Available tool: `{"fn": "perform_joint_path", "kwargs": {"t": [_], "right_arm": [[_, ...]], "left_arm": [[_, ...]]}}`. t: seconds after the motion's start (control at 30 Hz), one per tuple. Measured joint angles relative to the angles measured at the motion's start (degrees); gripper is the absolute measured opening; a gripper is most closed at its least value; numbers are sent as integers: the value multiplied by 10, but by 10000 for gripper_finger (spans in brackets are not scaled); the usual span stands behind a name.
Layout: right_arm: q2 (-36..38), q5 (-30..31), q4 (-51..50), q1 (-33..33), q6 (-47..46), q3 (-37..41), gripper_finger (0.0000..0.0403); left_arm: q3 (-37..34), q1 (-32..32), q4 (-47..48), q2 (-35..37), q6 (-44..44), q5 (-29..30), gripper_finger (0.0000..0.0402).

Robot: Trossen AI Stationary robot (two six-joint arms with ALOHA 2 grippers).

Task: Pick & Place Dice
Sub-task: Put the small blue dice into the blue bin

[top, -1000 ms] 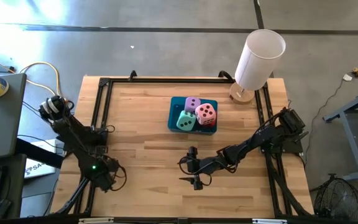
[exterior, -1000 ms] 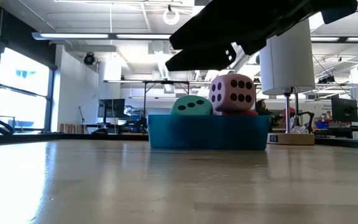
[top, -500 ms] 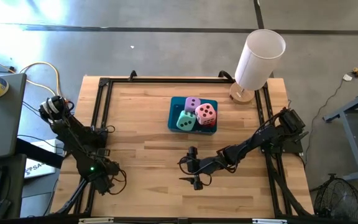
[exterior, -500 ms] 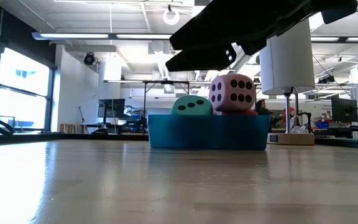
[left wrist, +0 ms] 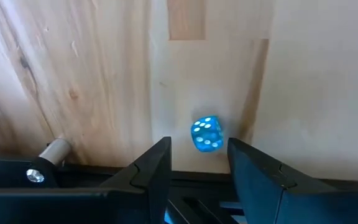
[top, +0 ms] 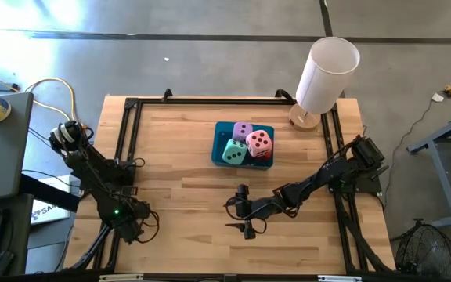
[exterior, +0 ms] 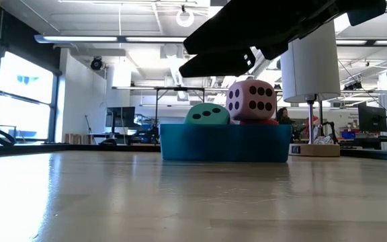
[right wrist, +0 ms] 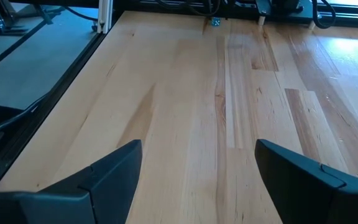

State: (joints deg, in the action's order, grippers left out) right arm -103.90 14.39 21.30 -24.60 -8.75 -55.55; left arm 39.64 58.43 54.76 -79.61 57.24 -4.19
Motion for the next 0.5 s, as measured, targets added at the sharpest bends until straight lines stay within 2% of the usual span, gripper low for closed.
{"fn": "perform_joint_path", "kwargs": {"t": [0.5], "right_arm": [[0,2,0,0,0,0,305]], "left_arm": [[-4,0,-27,0,-19,0,149]]}}
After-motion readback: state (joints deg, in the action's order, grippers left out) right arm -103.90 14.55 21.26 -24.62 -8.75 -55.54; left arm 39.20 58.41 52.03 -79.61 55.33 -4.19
